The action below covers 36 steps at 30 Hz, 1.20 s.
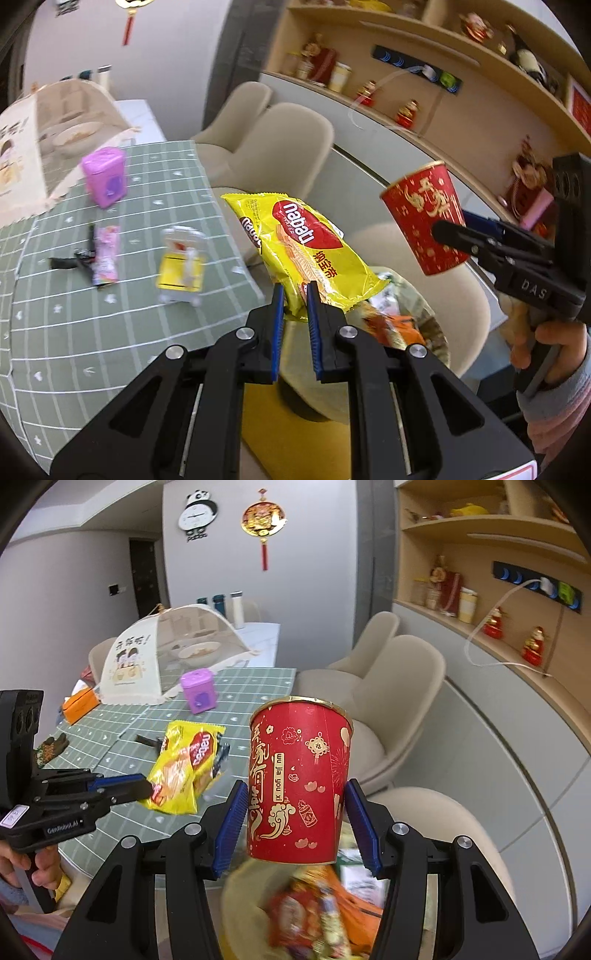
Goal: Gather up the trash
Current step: 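Carry the wafer bag and red cup to the yellow trash bag and release both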
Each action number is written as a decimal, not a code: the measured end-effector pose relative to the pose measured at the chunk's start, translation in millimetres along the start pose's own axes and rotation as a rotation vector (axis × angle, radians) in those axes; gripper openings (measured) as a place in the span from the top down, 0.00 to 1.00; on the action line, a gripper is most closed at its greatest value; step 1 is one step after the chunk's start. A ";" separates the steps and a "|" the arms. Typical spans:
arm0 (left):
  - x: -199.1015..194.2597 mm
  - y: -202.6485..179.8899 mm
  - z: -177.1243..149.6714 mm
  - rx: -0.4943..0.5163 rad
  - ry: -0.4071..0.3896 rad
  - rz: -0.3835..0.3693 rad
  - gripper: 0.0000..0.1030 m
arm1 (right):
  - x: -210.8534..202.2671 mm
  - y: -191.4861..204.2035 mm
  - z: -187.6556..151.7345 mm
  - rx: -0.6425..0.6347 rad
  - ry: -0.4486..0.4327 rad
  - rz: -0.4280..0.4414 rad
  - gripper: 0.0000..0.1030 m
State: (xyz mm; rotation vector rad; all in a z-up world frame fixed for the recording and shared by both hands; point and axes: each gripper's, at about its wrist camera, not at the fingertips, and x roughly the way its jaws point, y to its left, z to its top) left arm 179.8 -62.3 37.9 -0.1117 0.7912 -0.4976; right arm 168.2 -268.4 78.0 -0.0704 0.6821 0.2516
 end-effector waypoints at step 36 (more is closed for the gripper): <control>96.2 -106.9 -52.5 0.101 0.276 -0.112 0.72 | -16.0 -86.0 -85.4 0.221 0.037 -0.041 0.50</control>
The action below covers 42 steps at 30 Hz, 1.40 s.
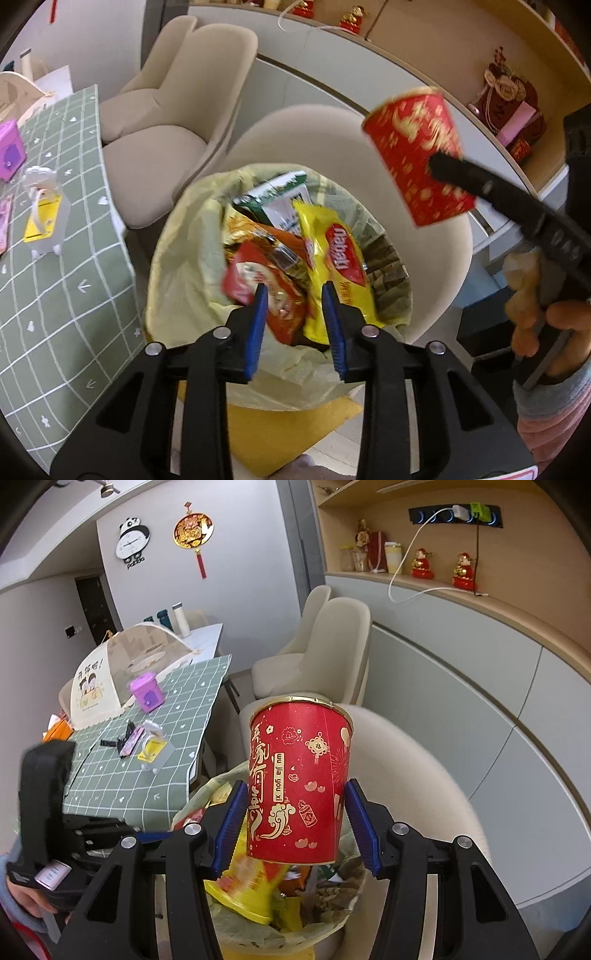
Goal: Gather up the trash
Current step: 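Carry the wafer bag and red cup to the yellow trash bag and release both, then reach the right tool to the pink candy stick packet and grasp it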
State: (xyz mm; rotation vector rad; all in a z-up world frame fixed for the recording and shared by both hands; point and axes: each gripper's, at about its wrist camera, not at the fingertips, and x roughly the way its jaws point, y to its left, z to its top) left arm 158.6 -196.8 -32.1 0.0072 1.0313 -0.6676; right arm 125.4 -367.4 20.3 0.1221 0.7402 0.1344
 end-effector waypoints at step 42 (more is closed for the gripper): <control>-123.7 191.2 -70.7 -0.443 -0.240 0.311 0.70 | 38.3 93.3 -13.6 -0.151 0.118 0.065 0.47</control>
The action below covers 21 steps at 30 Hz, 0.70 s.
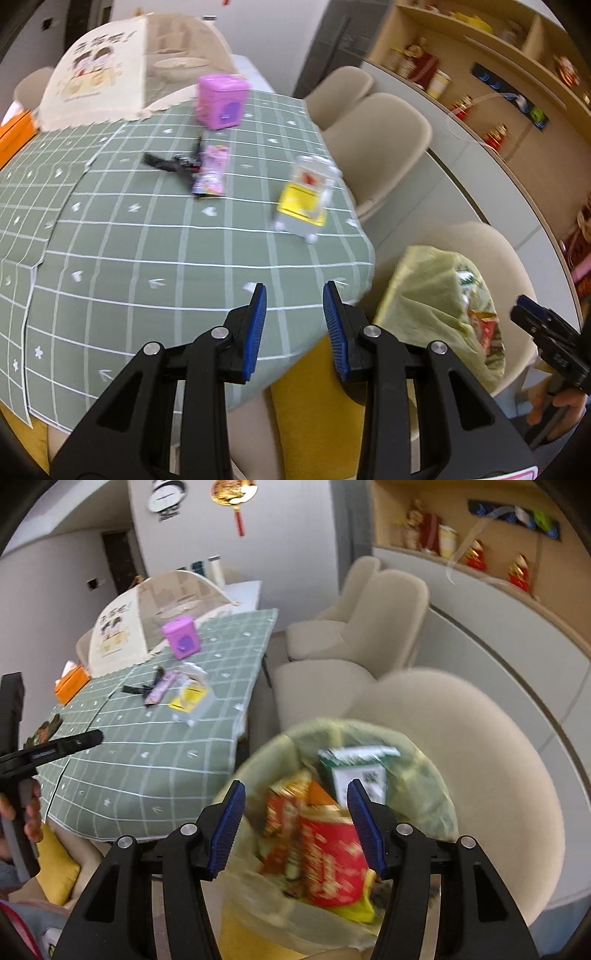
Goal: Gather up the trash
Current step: 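Reach the right tool to the pink candy stick packet and grasp it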
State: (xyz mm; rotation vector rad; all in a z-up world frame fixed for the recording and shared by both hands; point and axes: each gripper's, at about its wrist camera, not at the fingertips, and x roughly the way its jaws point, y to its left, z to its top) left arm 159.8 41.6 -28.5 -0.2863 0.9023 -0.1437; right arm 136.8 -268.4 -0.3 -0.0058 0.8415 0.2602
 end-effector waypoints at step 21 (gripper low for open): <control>72.8 136.9 126.2 0.205 -0.039 0.001 0.69 | 100.4 146.6 68.1 0.001 0.053 0.065 0.47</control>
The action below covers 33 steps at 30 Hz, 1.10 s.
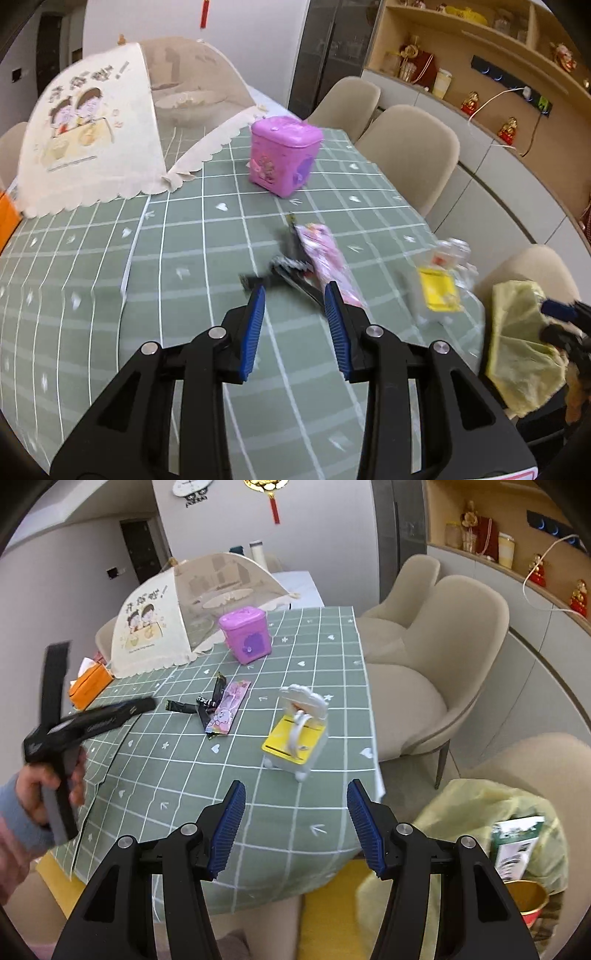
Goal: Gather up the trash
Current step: 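Reach the right tool to the pink candy stick packet and grasp it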
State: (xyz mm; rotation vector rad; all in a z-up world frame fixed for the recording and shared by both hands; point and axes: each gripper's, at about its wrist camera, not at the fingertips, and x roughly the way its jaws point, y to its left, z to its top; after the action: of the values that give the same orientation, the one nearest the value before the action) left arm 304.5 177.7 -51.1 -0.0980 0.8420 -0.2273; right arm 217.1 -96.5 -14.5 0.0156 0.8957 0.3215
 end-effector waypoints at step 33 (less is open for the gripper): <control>-10.0 112.2 -14.0 -0.180 0.090 -0.147 0.72 | 211.3 100.4 85.2 -0.094 0.155 -0.008 0.69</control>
State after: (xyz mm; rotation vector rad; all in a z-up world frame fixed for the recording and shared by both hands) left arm 305.6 289.1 -72.8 -0.3210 0.9453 -0.2954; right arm 378.3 68.8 -107.7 -0.1007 1.0331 0.3609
